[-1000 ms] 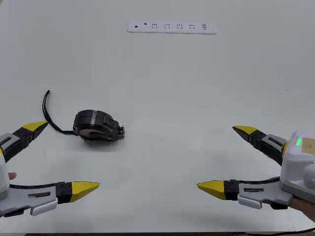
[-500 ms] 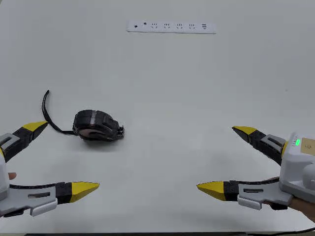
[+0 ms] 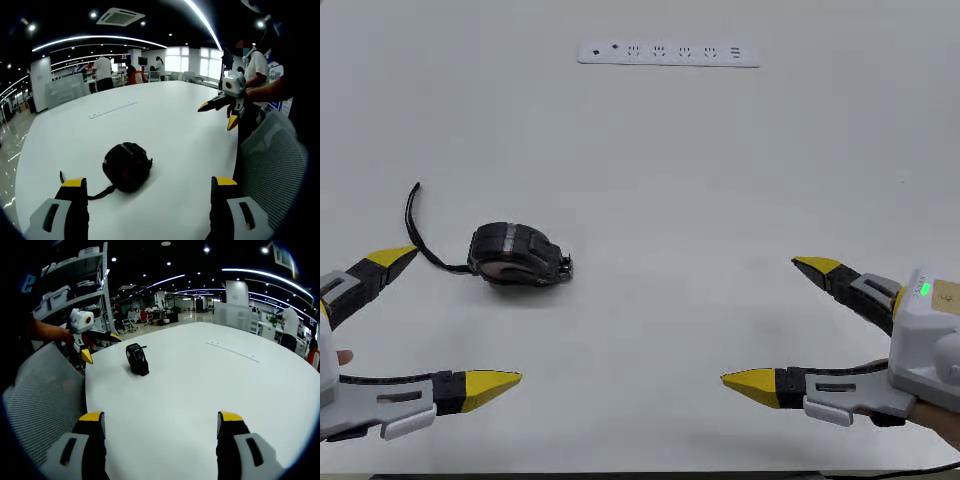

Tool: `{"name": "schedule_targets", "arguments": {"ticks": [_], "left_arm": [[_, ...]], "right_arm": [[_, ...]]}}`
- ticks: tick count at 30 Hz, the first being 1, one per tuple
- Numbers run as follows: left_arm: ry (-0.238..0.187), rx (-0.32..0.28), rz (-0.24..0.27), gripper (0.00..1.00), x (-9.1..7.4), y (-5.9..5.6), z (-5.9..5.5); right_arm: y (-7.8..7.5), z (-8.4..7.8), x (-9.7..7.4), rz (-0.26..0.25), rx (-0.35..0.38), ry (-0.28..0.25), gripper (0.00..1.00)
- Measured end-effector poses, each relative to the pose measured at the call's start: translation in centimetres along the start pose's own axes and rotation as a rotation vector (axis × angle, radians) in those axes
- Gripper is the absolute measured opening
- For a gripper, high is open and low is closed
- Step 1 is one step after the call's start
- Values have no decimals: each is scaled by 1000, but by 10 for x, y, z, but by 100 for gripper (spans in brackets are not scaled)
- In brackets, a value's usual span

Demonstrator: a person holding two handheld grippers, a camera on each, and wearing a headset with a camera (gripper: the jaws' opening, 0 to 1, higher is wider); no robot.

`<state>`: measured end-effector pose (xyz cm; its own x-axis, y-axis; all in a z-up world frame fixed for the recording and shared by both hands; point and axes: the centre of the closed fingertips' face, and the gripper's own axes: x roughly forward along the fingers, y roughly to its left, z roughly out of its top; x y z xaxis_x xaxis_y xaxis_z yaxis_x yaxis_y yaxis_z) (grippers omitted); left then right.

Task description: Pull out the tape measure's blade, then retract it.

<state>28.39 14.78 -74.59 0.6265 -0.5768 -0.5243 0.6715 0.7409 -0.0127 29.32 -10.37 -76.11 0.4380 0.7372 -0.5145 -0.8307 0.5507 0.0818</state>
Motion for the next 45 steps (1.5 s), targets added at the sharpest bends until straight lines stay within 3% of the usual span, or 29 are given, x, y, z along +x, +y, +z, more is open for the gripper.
{"name": "schedule_targets", "arguments": {"ticks": [19,45], "left_arm": [[17,34,-32,100,2,5,1],[96,112,-153,86,14,17,3]], "right_arm": [[-3,3,2,31,-38,12,90],[-6,14,25,131,-153,51,77]]}}
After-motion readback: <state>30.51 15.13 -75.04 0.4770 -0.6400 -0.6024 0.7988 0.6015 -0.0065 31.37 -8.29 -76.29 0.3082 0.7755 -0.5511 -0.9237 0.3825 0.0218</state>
